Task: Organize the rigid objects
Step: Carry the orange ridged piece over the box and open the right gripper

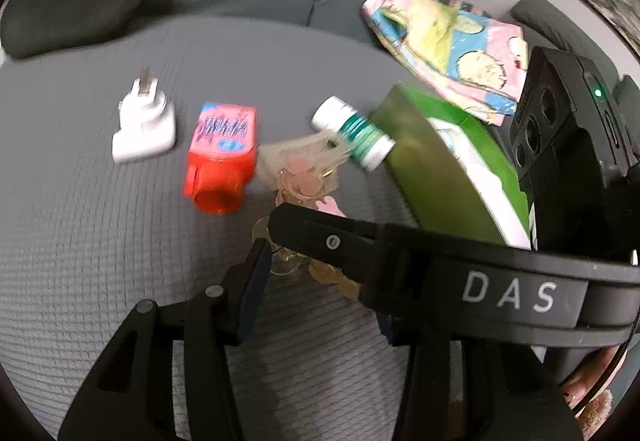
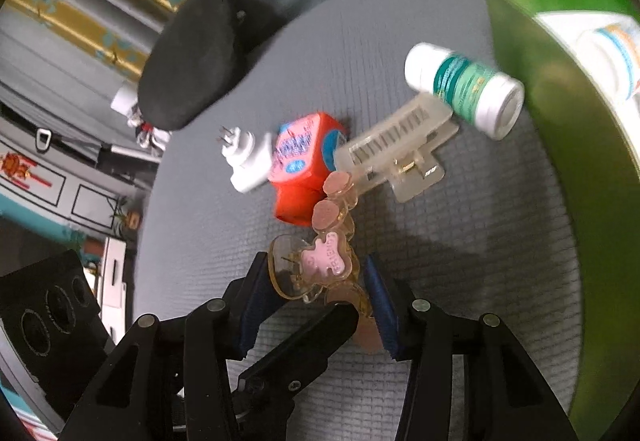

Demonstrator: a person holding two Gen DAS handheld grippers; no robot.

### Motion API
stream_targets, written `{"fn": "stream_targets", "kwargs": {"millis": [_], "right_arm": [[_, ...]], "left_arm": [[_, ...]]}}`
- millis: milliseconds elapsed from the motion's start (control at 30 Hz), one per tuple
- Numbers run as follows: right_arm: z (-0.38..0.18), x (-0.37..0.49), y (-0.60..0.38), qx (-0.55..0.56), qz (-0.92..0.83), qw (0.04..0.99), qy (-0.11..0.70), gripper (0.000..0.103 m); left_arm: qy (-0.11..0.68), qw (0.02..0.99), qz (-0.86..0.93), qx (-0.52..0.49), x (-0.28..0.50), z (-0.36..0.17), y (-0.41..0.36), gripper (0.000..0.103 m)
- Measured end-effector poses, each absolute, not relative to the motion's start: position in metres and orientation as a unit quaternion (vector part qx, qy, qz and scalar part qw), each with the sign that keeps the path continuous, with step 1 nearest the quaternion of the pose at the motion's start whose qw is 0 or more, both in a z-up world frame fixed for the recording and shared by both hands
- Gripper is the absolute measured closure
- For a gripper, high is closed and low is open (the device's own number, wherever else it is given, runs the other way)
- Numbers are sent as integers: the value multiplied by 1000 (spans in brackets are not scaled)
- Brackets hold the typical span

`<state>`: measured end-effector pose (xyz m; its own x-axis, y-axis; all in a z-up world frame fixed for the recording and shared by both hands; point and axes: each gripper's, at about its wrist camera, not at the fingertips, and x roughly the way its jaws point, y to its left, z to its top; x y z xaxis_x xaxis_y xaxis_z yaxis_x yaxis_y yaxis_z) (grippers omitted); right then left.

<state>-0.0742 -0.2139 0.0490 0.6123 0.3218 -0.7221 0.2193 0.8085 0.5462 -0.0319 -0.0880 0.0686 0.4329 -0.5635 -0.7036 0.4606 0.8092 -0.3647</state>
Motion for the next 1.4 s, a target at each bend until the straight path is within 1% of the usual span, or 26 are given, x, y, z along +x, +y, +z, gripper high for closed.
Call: {"fn": "stream_targets", "kwargs": {"millis": [133,167,200,467,767,1067,1400], "right_arm": [[68,-94,-224,323,34,856,403,55],[72,-99,-227,328,34,857,396,57],[77,-104,-231,333,34,859,388,58],[108,-126,-254,327,-3,883,336,58],[132,-169,-294,360,-54,895,257,58],[125,-192,-330,393,-107,882,236,58],[93,-208,-378,440,-153,846,261,58]], "left_arm": [[396,862,-314,-31,-47,90,-99,58],[386,863,-326,-24,-51,96,-104,59],[382,862,-332,-21,-52,99,-107,56],[342,867,-361,21,-57,125,-148,58],[296,855,-421,62,-75,149,-198,58],[305,826,-468,78,-76,142,-248,58],[355,787,-497,87,-73,118,-293,58]]}}
